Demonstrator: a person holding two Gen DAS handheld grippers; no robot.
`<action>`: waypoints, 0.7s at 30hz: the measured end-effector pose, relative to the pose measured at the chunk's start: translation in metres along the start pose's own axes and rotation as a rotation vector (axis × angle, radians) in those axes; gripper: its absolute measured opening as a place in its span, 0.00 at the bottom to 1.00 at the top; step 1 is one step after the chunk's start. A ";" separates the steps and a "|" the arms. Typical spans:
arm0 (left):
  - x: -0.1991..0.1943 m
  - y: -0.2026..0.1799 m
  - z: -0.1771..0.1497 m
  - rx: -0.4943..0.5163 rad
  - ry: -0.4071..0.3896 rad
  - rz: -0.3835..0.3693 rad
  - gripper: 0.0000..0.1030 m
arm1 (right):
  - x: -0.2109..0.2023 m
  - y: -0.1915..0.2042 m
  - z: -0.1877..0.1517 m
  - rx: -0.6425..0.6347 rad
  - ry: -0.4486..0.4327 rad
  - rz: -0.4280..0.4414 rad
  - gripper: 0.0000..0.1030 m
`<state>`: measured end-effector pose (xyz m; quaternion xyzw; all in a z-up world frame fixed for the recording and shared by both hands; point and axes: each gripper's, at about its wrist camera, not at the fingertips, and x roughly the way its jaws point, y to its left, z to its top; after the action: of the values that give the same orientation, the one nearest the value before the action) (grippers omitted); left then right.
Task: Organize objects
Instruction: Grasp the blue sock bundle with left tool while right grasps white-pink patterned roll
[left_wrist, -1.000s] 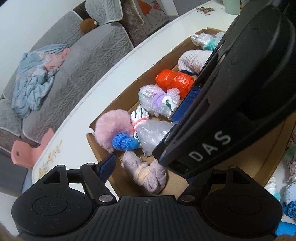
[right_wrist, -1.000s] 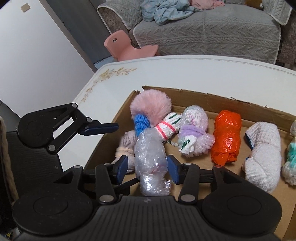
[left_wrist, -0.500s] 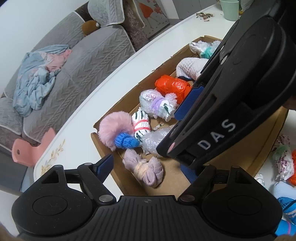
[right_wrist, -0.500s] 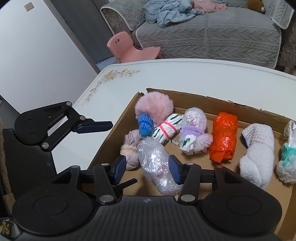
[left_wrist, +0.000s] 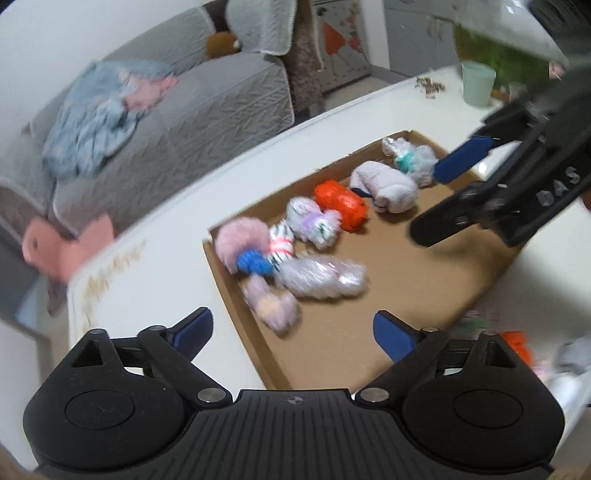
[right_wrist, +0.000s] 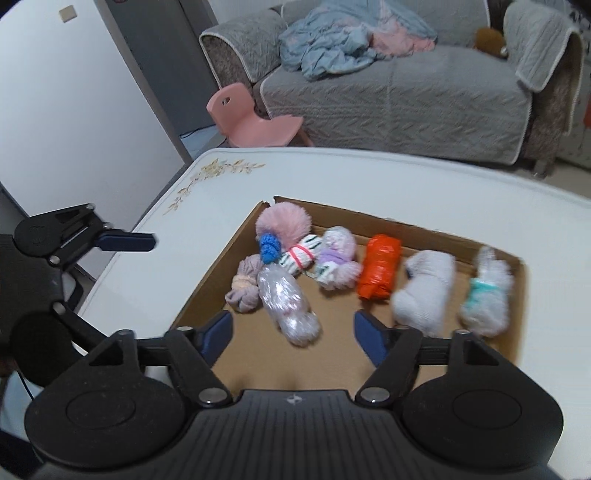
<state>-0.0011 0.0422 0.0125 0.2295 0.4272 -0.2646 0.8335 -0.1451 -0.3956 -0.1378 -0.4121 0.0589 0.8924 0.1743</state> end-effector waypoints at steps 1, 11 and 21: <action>-0.006 -0.003 -0.005 -0.030 0.011 -0.018 0.95 | -0.008 0.000 -0.006 -0.003 -0.003 -0.011 0.75; -0.032 -0.054 -0.075 -0.354 0.153 -0.181 0.98 | -0.047 0.008 -0.082 0.022 0.039 -0.059 0.79; -0.007 -0.064 -0.100 -0.570 0.216 -0.188 0.98 | -0.017 0.008 -0.103 0.018 0.119 -0.053 0.79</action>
<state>-0.1042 0.0567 -0.0444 -0.0271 0.5894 -0.1843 0.7861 -0.0644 -0.4332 -0.1929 -0.4641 0.0662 0.8608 0.1981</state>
